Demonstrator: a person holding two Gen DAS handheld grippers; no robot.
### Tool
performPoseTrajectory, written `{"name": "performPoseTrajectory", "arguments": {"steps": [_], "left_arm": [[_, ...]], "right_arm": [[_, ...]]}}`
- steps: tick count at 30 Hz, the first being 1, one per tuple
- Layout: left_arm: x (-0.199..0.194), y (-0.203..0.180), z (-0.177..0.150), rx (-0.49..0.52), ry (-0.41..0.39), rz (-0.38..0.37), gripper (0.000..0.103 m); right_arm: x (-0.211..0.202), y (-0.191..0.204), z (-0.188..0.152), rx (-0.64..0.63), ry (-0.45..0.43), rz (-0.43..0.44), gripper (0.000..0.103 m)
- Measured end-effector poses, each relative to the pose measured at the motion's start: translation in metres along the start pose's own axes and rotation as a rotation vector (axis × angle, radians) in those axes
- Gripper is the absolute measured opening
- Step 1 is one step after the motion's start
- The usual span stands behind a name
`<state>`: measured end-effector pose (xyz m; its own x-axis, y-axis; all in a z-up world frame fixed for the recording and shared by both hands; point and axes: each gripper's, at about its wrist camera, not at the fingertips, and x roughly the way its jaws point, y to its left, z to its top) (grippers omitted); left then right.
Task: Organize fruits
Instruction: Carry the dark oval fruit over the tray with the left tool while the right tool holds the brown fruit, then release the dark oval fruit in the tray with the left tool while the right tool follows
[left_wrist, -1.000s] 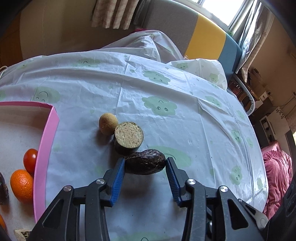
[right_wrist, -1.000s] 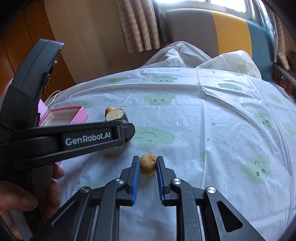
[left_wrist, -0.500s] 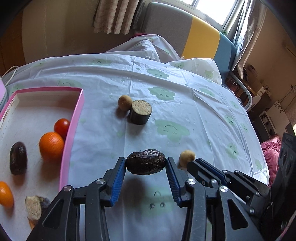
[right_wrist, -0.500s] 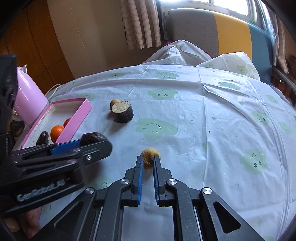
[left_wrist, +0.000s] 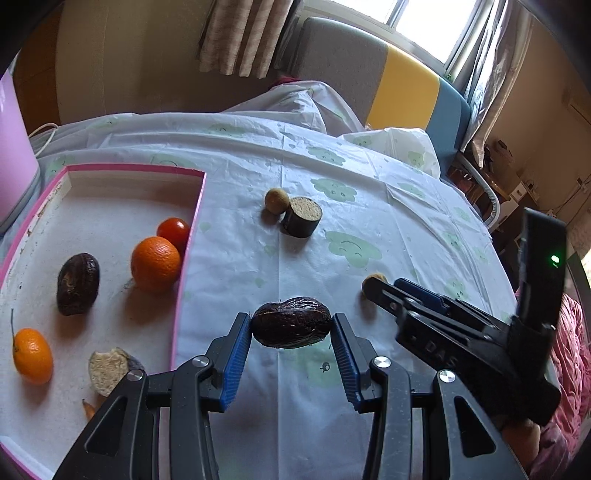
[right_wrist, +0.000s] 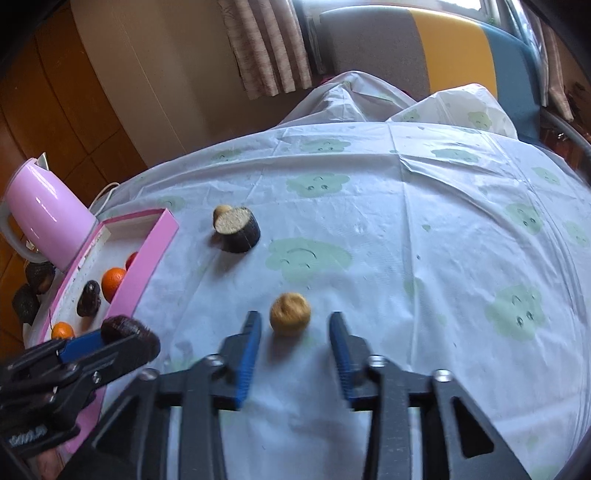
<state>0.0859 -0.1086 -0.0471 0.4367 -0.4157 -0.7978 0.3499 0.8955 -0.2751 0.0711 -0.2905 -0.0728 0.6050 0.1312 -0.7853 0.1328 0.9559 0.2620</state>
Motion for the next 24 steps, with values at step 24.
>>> {"name": "performPoseTrajectory", "arguments": {"steps": [24], "left_arm": [[-0.072,0.129,0.002,-0.223,-0.153,0.221,0.045]], "right_arm": [[0.002,0.038,-0.008,-0.116,0.036,-0.071,0.024]]}}
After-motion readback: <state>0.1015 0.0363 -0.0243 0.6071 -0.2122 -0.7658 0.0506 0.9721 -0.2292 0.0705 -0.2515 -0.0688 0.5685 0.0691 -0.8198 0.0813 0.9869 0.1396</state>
